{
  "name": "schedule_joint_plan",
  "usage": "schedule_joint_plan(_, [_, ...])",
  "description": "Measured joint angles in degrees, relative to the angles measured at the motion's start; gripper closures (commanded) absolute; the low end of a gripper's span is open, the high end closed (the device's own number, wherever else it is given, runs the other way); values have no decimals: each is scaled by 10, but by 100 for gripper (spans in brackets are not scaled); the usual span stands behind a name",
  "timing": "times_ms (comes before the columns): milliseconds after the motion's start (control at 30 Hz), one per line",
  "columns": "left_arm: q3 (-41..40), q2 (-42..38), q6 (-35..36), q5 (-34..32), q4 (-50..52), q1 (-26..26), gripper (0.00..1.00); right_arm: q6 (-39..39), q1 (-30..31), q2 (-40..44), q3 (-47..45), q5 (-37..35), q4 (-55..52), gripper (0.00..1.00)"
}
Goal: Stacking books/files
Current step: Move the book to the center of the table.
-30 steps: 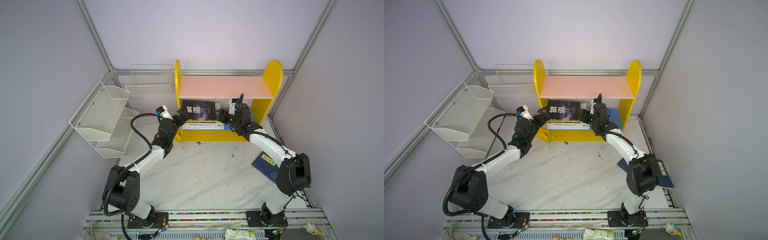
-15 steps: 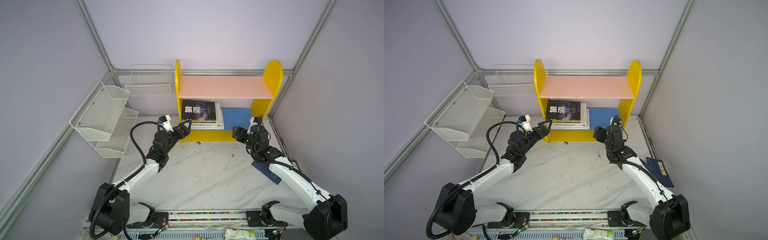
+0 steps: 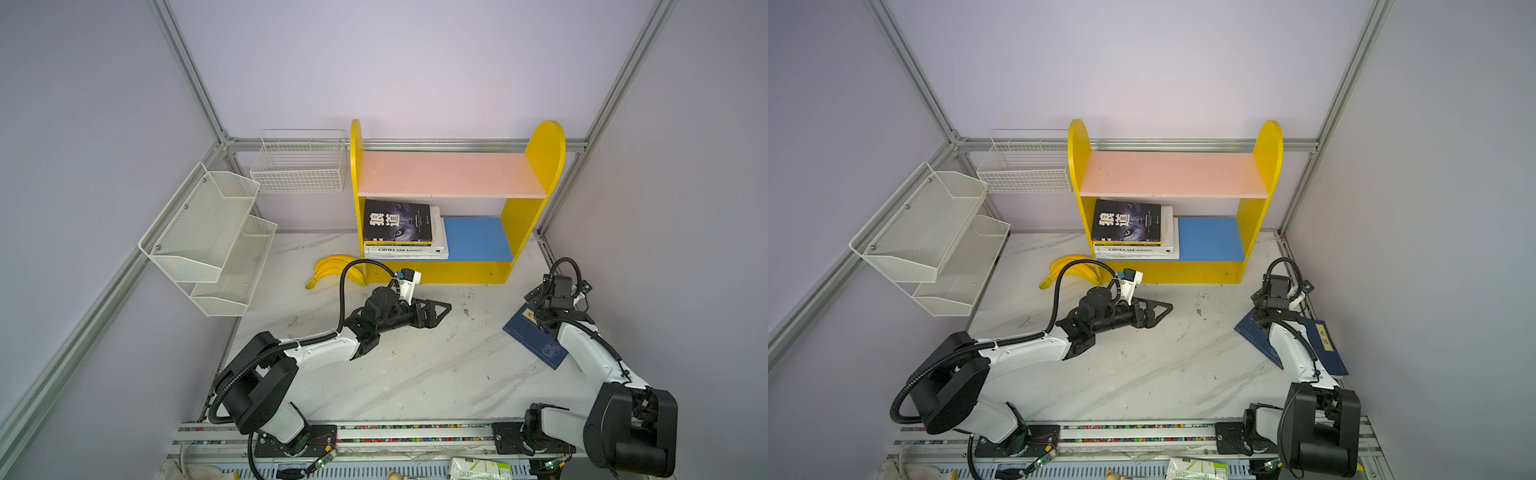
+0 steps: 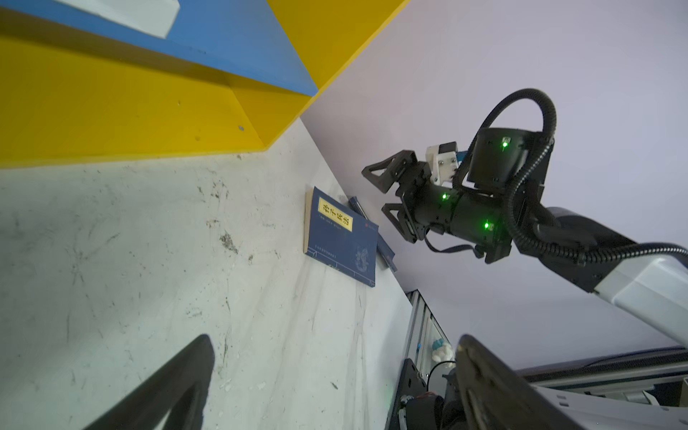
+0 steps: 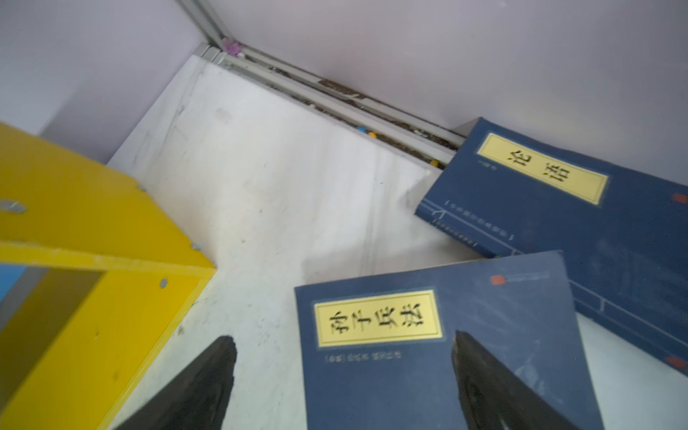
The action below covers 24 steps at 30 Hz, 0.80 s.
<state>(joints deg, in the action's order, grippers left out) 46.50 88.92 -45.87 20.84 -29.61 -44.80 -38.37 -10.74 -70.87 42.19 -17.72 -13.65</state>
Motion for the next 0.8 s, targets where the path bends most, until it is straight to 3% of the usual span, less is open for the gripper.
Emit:
schedule_joint_plan(167, [0,26,-5,11,-29,-10,0,5,-89,-56,-21,40,22,8])
schedule_joint_plan(400, [0,32,-15,13,-51,-10,0,5,-104,-104,-50,52,36,8])
schedule_joint_plan(800, [0,69,-41,20,-76,-10,0,0,-145,-40,-95,35,40,8])
